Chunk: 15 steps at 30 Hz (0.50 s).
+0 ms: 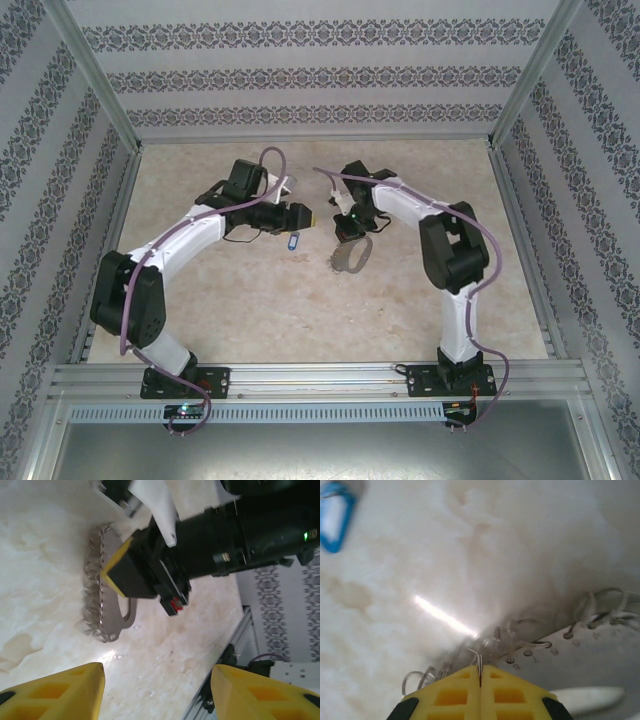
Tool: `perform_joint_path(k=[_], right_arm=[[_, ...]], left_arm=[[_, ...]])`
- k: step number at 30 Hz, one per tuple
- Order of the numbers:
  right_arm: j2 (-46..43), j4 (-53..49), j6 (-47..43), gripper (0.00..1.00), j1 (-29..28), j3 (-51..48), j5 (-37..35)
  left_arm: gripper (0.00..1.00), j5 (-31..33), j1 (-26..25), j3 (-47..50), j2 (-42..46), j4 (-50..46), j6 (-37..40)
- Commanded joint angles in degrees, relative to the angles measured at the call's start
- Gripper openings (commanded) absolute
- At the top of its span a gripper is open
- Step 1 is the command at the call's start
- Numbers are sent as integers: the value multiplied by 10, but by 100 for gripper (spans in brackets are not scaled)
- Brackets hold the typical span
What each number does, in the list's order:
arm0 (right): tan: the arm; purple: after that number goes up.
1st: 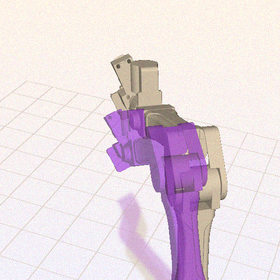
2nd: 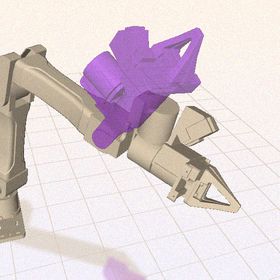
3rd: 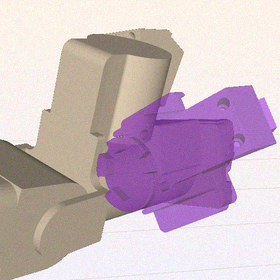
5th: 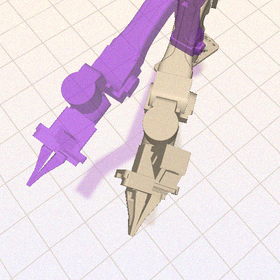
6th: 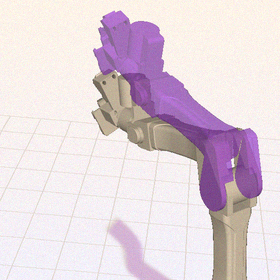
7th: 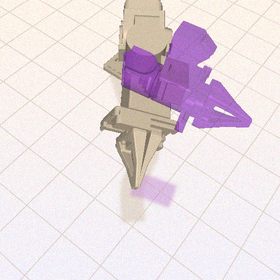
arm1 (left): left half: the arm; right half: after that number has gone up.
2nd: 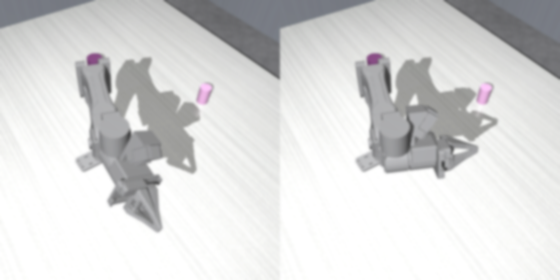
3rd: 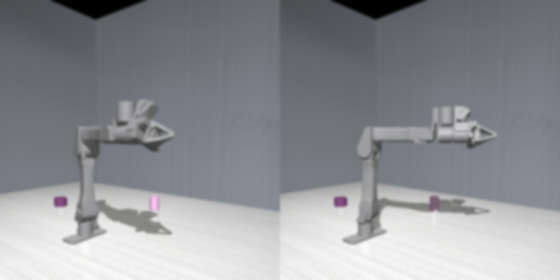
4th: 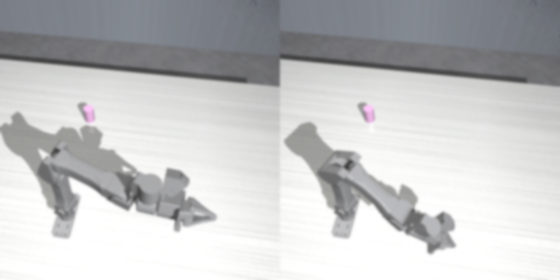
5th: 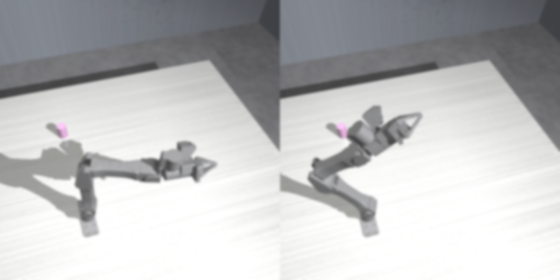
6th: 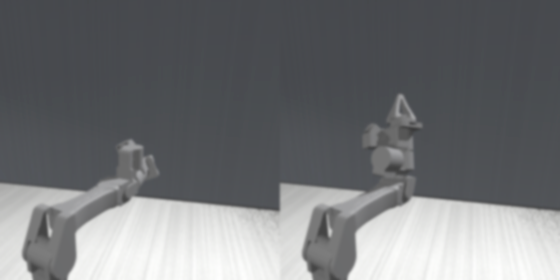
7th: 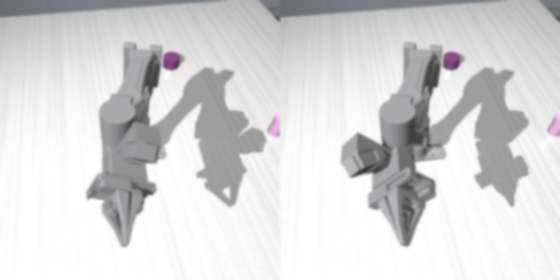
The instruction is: Put the keys on the keyring
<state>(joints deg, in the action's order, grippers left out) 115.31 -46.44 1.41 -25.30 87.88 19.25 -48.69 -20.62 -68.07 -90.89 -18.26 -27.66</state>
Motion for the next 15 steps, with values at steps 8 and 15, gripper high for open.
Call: perform_joint_path(k=[8,15], right_arm=[[-271,155,-43,0,22,-89,234],[-324,230,-14,0,29,-47,324]], left_arm=[[55,-134,35,12,71,294,-114],[44,-153,35,-75,71,289,-104]])
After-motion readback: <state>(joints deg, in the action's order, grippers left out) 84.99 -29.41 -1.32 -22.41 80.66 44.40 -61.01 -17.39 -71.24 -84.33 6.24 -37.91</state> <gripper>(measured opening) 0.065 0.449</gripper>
